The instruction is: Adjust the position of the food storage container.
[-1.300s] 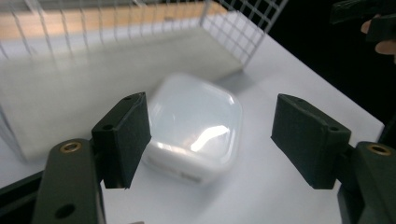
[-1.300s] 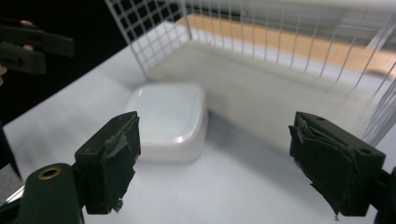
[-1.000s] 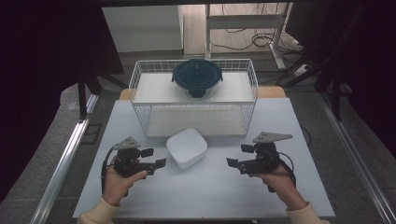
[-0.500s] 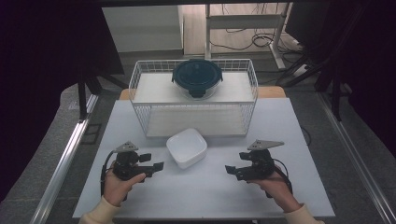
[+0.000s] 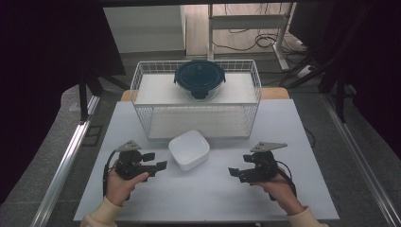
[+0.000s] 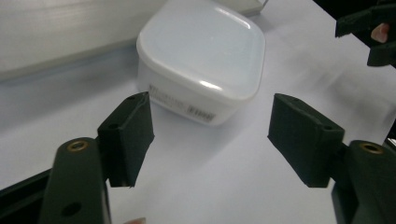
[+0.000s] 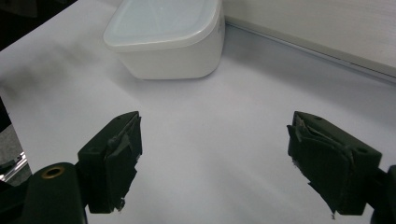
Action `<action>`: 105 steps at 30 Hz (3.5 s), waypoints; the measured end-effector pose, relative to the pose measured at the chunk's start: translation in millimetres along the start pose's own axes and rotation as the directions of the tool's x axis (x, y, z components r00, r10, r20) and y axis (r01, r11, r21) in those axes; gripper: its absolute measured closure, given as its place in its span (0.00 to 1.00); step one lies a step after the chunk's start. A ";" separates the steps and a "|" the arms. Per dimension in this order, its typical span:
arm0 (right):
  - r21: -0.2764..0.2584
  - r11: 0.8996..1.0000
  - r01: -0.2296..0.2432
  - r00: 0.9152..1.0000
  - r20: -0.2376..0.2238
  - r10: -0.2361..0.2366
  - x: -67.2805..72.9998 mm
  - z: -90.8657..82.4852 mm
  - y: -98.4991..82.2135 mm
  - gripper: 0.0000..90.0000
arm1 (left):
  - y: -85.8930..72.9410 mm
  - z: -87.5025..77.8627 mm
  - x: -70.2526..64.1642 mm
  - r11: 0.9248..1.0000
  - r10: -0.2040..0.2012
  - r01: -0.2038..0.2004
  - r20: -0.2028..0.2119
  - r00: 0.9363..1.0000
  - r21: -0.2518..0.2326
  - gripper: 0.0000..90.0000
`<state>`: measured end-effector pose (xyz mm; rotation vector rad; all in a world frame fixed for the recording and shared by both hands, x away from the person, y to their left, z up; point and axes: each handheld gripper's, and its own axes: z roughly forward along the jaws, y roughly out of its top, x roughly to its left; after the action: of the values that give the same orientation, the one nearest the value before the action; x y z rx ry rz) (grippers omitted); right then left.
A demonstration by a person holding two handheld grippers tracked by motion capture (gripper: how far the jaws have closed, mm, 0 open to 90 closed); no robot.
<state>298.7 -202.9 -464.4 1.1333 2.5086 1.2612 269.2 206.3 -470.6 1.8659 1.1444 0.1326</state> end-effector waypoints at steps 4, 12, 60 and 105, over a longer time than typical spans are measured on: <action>-0.005 1.000 -0.006 1.000 0.004 0.006 -1.1 -1.8 0.3 0.19 | 14.6 3.1 1.1 1.000 0.007 -0.007 -0.013 1.000 -0.010 0.37; -0.004 1.000 -0.013 1.000 0.016 0.013 -3.8 -3.0 0.1 0.19 | 47.4 19.6 13.5 1.000 0.023 -0.023 -0.059 0.998 0.001 0.50; -0.010 0.998 -0.068 0.997 0.021 0.068 -14.6 -5.8 -2.7 0.19 | 58.6 92.3 28.0 0.966 0.110 -0.106 -0.006 0.994 0.235 1.00; -0.027 0.993 -0.114 0.993 0.038 0.115 -19.7 -9.1 -1.7 0.21 | 21.8 79.7 -3.1 0.967 0.054 -0.079 0.111 0.992 0.241 1.00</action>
<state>308.2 -222.5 -464.0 1.3006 2.4243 1.2798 322.0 149.5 -499.4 2.1038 1.0653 -0.0706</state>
